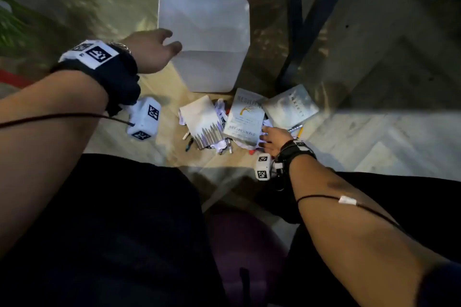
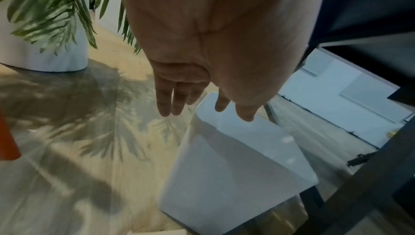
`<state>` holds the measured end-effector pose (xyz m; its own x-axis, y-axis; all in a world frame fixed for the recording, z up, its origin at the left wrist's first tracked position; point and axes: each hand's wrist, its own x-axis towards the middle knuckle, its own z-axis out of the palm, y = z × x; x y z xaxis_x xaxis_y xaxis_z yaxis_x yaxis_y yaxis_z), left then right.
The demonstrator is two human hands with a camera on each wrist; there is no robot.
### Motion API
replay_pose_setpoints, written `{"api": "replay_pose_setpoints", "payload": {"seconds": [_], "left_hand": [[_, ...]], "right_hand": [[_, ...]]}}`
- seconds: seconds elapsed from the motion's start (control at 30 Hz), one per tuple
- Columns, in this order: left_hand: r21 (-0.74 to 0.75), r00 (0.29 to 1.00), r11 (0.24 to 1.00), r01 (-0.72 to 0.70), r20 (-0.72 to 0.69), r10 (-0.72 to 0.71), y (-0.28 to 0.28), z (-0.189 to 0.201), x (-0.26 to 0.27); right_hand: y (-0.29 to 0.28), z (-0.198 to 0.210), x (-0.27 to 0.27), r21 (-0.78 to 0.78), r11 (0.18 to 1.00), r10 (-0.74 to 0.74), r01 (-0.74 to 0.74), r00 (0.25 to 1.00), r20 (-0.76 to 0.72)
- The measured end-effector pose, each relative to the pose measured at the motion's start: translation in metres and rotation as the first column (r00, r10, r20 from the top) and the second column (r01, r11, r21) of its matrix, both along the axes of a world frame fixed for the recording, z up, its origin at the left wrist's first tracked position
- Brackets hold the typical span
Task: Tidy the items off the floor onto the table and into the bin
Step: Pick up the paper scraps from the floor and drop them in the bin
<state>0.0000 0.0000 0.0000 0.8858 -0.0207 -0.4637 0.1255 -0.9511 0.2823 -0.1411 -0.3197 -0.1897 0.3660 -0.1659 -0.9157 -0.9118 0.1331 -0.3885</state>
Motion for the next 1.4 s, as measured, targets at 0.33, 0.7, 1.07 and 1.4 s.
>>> {"api": "replay_pose_setpoints", "payload": {"seconds": [0.33,0.7,1.07,1.4], "left_hand": [[0.160,0.989,0.976,0.145,0.000,-0.147,0.020,-0.041,0.026],[0.142,0.997,0.987,0.073,-0.006,-0.073,0.019,-0.052,0.036],[0.158,0.997,0.985,0.074,-0.027,-0.071,0.016,-0.048,0.038],[0.146,0.999,0.988,0.046,-0.033,-0.042,0.016,-0.049,0.039]], "right_hand": [[0.022,-0.089,0.003,-0.080,0.997,0.016,-0.020,0.999,-0.050],[0.028,-0.074,0.007,0.006,0.998,-0.067,0.067,0.998,-0.023],[-0.017,0.013,0.041,0.216,0.943,-0.299,0.252,0.928,0.224],[-0.114,-0.020,0.053,-0.189,0.979,-0.060,0.081,0.992,0.112]]}}
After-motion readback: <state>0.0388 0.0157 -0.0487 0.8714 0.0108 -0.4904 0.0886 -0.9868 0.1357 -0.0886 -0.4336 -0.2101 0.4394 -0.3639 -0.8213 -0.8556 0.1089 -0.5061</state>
